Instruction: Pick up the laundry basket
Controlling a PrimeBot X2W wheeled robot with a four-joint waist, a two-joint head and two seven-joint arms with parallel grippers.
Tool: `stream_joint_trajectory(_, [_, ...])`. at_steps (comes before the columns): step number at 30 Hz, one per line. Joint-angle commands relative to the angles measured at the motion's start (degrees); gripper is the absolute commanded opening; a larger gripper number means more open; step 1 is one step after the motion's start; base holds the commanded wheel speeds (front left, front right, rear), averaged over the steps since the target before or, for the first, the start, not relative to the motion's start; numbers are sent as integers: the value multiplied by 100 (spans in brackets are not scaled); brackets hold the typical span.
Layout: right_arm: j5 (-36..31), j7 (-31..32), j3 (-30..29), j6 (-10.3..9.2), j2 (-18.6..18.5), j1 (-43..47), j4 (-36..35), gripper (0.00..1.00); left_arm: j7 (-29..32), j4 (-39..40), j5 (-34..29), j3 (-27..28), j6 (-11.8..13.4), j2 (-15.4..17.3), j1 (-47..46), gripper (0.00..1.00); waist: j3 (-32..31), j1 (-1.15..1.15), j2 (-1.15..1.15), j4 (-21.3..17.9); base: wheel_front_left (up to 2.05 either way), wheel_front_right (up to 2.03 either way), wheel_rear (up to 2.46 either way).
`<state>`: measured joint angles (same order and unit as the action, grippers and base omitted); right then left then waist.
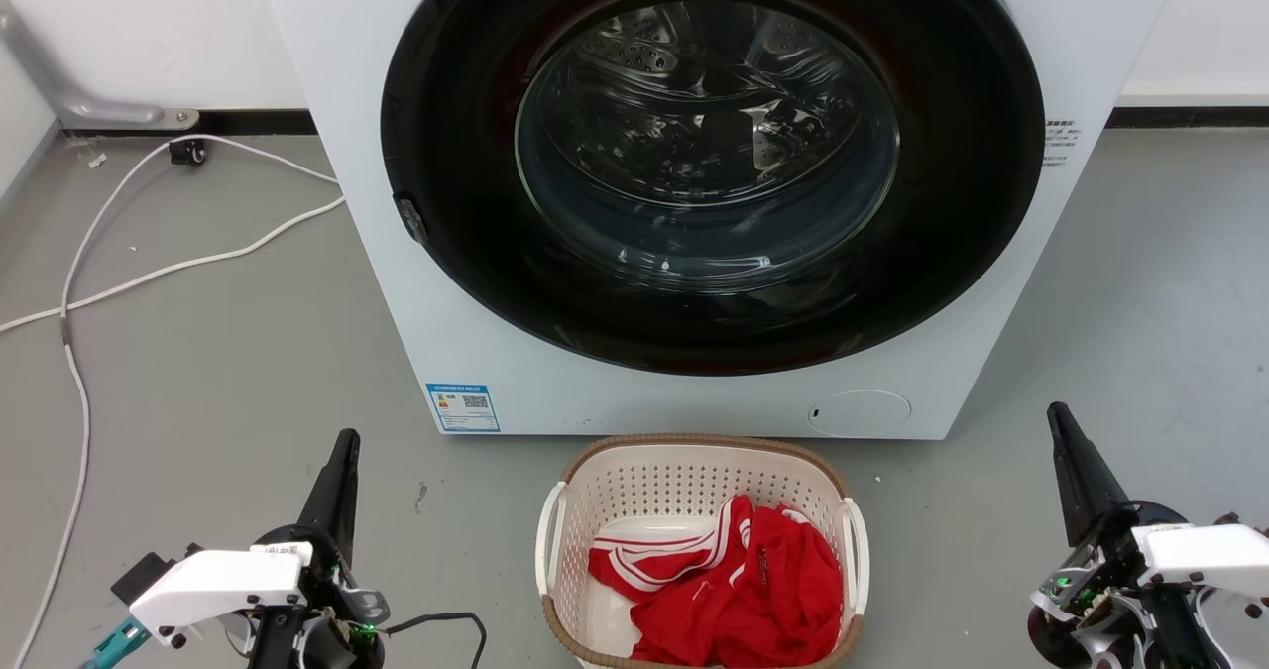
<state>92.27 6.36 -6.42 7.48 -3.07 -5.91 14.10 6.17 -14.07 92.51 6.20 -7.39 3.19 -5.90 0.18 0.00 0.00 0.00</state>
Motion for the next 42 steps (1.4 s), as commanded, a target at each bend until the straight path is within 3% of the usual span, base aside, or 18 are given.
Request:
stream_joint_trajectory(1, [-9, 21, -8, 2, 17, -73, 7, 0, 25, -10, -17, 20, -19, -8, -66, 0, 0, 0, 0, 0, 0, 0, 0])
stream_joint_trajectory(2, [0, 1, 0, 0, 0, 0, 2, 100, 10, -2, 0, 1, 1, -1, 0, 100, 0, 0, 0, 0, 0, 0, 0])
stream_joint_trajectory(10, [-86, -166, 54, 1, 2, 99, -52, 100, -175, 9, -61, -225, 5, -15, 11, 100, 4, 0, 0, 3, 0, 0, 0])
stream_joint_trajectory(16, [-462, -353, 143, 1, -77, 147, -161, 100, -341, 120, -516, -327, 3, -15, -15, 100, 6, 0, 0, 10, 0, 0, 0])
stream_joint_trajectory(31, [-2847, -724, 243, 1, -104, 259, -547, 100, -710, 303, -2694, -684, 79, -16, -11, 100, -1, 0, 0, 42, 0, 0, 0])
stream_joint_trajectory(42, [-4215, -946, 315, 1, -56, 409, -617, 100, -944, 284, -4119, -1020, 174, 40, 6, 100, -23, 0, 0, 74, 0, 0, 0])
